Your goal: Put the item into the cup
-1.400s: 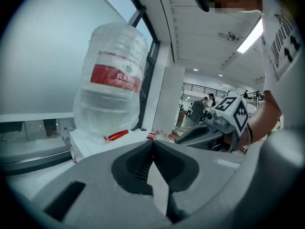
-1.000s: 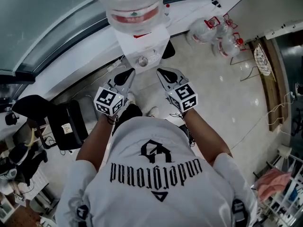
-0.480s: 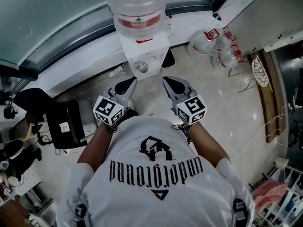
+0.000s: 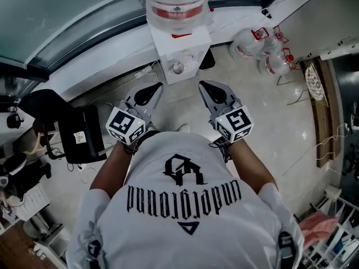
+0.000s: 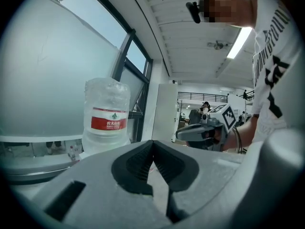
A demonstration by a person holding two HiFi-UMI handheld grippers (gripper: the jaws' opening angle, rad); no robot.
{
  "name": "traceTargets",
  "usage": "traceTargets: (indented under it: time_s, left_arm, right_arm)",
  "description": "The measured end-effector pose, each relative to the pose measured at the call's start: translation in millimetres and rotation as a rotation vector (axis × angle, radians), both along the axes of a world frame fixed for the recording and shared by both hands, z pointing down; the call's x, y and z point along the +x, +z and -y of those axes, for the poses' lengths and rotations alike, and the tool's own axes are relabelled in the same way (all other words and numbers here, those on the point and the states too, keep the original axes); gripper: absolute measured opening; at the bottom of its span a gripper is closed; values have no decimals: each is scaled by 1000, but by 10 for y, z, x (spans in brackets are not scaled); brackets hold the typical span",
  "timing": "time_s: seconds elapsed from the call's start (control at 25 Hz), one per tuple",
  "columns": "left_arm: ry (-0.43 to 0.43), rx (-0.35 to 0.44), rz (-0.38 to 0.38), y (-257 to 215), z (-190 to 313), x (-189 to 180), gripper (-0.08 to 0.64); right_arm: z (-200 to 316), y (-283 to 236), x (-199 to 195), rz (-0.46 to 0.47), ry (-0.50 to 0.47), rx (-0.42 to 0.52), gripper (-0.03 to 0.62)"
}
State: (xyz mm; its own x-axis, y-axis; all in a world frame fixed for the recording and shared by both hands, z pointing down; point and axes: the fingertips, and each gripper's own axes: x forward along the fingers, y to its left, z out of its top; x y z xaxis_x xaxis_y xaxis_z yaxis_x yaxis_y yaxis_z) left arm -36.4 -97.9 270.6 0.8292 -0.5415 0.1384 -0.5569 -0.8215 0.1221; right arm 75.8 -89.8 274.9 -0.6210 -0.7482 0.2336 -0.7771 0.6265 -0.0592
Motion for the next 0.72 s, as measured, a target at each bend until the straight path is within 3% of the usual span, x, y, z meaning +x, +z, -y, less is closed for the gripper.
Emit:
traceTargets:
  time_s: [0.32,0.72]
  left_arm:
    - [107,16,-12,-102,-218,-401,14]
    - [175,8,-22,-90,-436,-1249,14]
  right_arm:
    - [-158,-50,-486,-1,47,1,15]
    - [-402,-172,-1294,-35,110,15,15]
